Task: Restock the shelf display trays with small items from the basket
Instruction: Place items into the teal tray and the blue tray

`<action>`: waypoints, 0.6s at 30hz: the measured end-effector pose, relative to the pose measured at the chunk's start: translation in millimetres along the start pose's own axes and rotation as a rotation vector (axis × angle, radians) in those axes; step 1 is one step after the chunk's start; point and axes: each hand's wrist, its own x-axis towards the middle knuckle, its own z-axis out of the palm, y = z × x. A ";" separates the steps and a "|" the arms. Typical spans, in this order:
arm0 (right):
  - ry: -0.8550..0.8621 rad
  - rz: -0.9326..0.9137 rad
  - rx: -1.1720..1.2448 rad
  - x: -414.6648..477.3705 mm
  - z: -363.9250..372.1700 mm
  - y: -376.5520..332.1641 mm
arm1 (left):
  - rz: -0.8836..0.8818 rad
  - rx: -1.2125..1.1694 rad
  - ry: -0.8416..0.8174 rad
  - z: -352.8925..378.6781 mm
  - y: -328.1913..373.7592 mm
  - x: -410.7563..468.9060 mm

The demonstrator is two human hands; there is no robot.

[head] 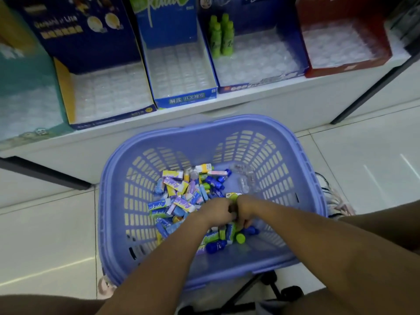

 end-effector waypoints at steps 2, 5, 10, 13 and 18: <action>-0.091 0.036 -0.007 -2.9 -10.8 -0.2 | -0.036 -0.047 0.095 1.0 -0.4 7.2; -0.092 0.075 -0.164 -16.8 -43.4 -4.1 | -0.079 -0.056 0.208 2.6 -2.7 18.3; 0.091 -0.008 -0.241 -43.9 -106.6 -13.4 | -0.144 0.060 0.196 9.1 3.1 32.2; 0.063 -0.112 -0.040 -55.1 -131.7 -21.8 | -0.157 -0.014 0.160 7.1 0.9 35.7; 0.046 -0.225 0.091 -89.2 -151.6 -38.6 | -0.078 0.082 0.137 12.2 -1.6 32.4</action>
